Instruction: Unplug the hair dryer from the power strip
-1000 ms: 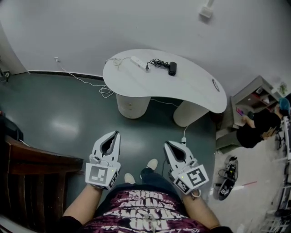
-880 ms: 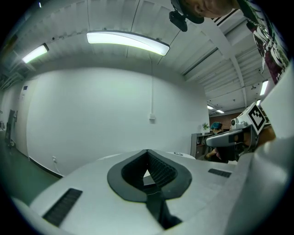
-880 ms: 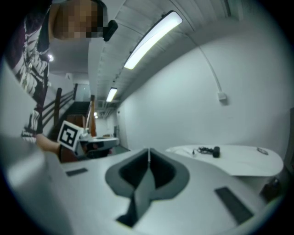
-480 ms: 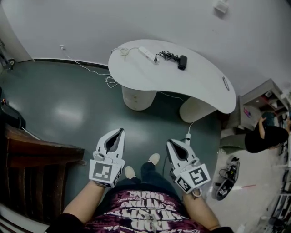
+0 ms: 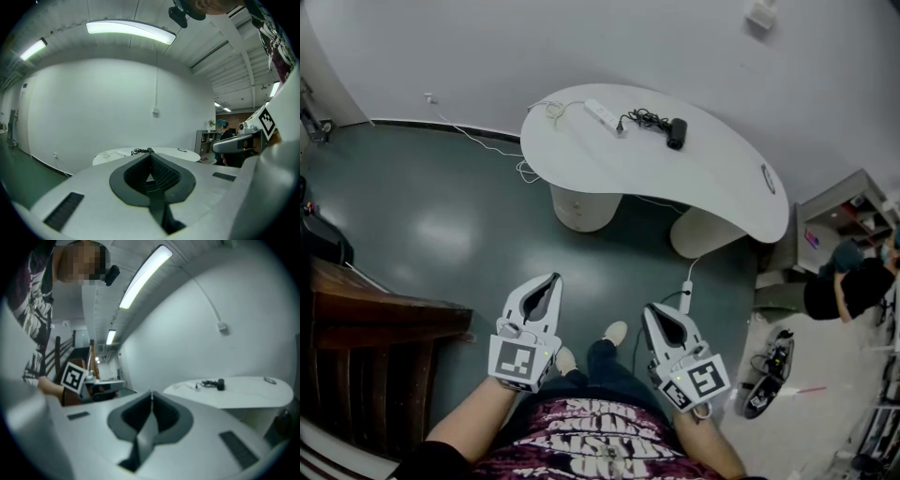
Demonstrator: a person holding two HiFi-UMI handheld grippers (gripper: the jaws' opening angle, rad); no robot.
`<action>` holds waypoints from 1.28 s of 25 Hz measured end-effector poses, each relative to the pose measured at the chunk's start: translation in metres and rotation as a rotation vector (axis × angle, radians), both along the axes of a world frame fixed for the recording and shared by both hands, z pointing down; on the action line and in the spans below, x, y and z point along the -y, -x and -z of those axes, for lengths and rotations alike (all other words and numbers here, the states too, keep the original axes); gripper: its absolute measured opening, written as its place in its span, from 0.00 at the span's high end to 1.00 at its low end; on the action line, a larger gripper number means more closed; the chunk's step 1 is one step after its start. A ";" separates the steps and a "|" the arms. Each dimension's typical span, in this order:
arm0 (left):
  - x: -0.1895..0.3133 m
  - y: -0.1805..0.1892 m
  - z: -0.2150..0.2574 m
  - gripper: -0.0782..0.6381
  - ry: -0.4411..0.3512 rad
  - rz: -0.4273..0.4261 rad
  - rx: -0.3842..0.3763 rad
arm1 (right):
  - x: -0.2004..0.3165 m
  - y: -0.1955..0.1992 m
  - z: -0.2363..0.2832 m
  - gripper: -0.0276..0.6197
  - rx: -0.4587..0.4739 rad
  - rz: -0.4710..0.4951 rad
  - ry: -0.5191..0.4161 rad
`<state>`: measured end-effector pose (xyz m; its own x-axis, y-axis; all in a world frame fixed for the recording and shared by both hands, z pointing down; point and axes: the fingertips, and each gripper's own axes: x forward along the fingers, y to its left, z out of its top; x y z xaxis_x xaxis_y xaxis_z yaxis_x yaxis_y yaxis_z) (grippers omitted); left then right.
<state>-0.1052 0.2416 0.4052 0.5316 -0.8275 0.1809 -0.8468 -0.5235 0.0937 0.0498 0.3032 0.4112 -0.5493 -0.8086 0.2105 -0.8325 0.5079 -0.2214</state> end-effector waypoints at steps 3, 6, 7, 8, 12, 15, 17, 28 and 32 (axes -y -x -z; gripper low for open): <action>0.012 -0.003 -0.003 0.86 0.001 0.034 0.023 | 0.009 -0.005 0.003 0.90 0.001 0.007 -0.009; 0.022 -0.011 -0.004 0.86 -0.001 0.038 0.034 | 0.018 -0.012 0.009 0.90 0.012 0.021 -0.029; 0.025 -0.015 -0.003 0.86 0.002 0.035 0.030 | 0.020 -0.014 0.011 0.90 0.013 0.028 -0.034; 0.028 -0.019 -0.003 0.86 0.002 0.029 0.030 | 0.023 -0.017 0.011 0.90 0.013 0.034 -0.036; 0.052 -0.040 0.003 0.86 -0.019 0.008 0.041 | 0.045 -0.035 0.013 0.90 0.010 0.041 -0.046; 0.068 -0.054 0.011 0.86 -0.037 0.015 0.029 | 0.063 -0.048 0.016 0.90 0.016 0.051 -0.068; 0.076 -0.061 0.016 0.86 -0.047 0.030 0.024 | 0.073 -0.055 0.021 0.90 0.024 0.065 -0.085; 0.107 -0.082 0.055 0.86 -0.119 0.151 -0.089 | 0.119 -0.095 0.030 0.90 0.055 0.174 -0.120; 0.109 -0.079 0.060 0.86 -0.122 0.182 -0.102 | 0.129 -0.099 0.025 0.90 0.080 0.199 -0.109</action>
